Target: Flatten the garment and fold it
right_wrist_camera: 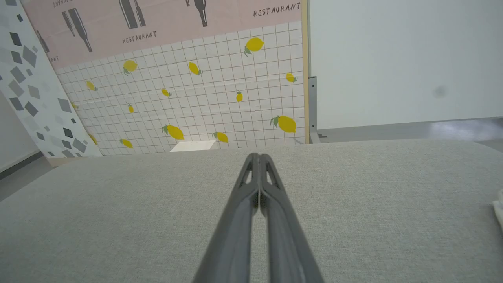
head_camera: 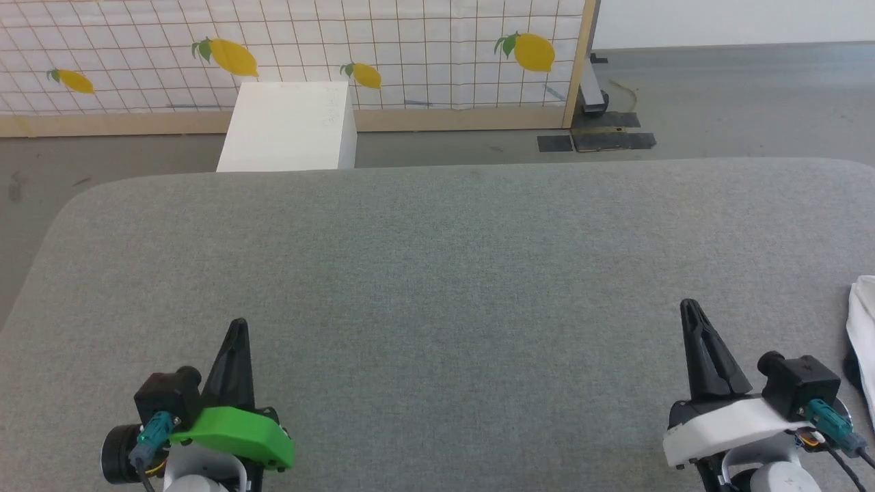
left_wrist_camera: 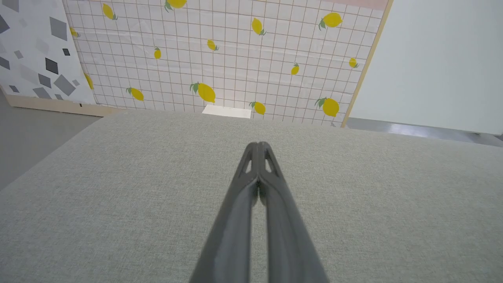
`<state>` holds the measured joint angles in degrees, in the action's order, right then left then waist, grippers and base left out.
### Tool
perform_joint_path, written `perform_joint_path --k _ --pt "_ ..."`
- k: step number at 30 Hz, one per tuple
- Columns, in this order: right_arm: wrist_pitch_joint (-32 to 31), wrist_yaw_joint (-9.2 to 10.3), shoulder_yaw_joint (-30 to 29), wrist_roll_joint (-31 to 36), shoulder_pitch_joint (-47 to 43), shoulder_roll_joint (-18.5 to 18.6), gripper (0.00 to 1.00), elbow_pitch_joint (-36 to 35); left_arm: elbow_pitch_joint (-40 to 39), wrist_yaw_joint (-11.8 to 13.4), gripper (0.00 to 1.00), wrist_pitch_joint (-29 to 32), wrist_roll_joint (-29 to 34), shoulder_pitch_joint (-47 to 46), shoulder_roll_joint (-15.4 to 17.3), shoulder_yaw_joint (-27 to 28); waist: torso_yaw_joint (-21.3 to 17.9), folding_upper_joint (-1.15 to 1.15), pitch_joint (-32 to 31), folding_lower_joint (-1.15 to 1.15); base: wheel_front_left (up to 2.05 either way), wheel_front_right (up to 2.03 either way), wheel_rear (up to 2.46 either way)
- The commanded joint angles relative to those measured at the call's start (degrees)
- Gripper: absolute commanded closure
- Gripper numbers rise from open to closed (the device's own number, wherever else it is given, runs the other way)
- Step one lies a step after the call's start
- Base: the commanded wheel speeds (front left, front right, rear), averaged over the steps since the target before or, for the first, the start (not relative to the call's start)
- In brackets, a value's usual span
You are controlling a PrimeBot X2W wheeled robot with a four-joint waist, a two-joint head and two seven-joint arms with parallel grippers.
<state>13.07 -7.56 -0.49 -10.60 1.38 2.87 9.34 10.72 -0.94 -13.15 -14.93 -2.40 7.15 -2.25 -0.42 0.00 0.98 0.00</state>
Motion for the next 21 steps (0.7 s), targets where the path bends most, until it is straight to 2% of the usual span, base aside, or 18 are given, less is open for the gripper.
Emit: perform_joint_path --k 1,21 --pt "-0.30 0.01 0.02 0.51 -0.18 0.00 1.00 -0.48 -0.39 0.12 1.00 0.33 1.26 0.30 -0.34 0.22 0.01 0.00 -0.01 0.00 0.00 0.00 0.00" --pt "-2.63 0.02 0.11 2.35 -0.40 0.00 1.00 -2.09 -2.28 0.27 1.00 2.67 3.75 0.69 -1.06 0.59 0.08 0.00 -0.19 0.00 0.00 0.00 0.00"
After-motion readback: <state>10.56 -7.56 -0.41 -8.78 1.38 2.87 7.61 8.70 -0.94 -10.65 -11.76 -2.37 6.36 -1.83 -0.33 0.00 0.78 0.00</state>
